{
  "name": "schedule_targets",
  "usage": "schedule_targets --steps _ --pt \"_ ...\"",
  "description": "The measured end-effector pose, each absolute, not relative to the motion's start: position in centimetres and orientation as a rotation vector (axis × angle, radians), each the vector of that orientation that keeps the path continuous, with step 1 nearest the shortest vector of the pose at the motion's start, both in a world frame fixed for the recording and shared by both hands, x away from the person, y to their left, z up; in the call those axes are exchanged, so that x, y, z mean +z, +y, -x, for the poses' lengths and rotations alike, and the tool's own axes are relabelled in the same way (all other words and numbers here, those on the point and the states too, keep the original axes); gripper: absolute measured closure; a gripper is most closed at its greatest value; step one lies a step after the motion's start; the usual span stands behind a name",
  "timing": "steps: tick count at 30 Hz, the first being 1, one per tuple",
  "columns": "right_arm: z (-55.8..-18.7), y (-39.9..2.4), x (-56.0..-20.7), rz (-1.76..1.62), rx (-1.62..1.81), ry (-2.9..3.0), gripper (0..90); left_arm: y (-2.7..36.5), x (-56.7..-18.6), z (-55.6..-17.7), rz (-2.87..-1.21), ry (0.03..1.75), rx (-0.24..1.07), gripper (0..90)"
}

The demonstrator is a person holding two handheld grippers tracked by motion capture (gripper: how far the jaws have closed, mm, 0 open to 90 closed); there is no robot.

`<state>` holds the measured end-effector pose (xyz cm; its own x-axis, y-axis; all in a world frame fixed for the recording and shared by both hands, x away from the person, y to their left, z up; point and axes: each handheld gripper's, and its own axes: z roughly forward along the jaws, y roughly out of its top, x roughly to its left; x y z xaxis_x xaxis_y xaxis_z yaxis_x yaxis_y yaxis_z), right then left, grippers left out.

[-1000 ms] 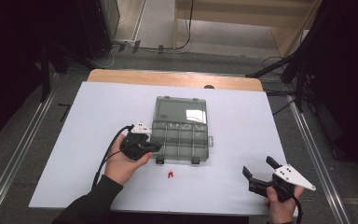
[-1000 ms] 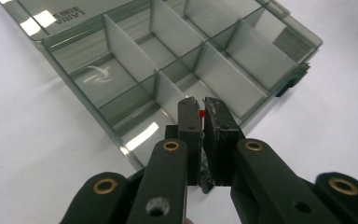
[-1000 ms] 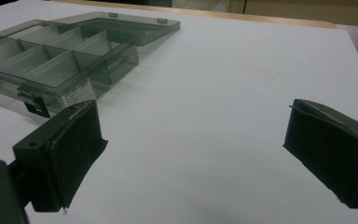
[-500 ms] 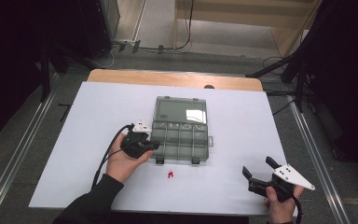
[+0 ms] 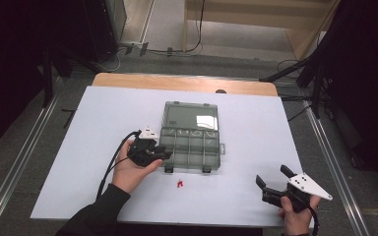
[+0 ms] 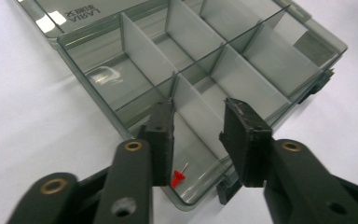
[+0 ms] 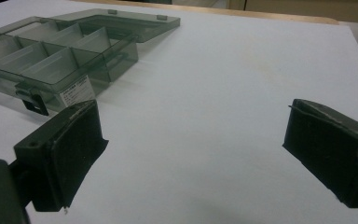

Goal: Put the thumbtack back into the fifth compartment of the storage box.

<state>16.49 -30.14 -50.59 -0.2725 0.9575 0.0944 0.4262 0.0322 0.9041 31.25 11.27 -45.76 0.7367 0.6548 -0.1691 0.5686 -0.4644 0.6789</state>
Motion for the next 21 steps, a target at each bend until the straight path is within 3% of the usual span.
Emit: schedule_targets --steps 8,16,21 --pt "-16.5 -30.1 -50.6 -1.398 1.210 1.747 4.5 10.8 -45.1 -30.4 -2.188 0.868 0.099 40.1" --pt "-16.5 -30.1 -50.5 -1.395 1.212 1.745 4.5 10.3 -44.9 -29.7 -2.213 0.851 0.092 11.2" --pt "-16.5 -30.1 -50.5 -1.396 1.212 1.744 4.5 10.0 -44.8 -29.2 -2.214 0.832 0.076 0.9"
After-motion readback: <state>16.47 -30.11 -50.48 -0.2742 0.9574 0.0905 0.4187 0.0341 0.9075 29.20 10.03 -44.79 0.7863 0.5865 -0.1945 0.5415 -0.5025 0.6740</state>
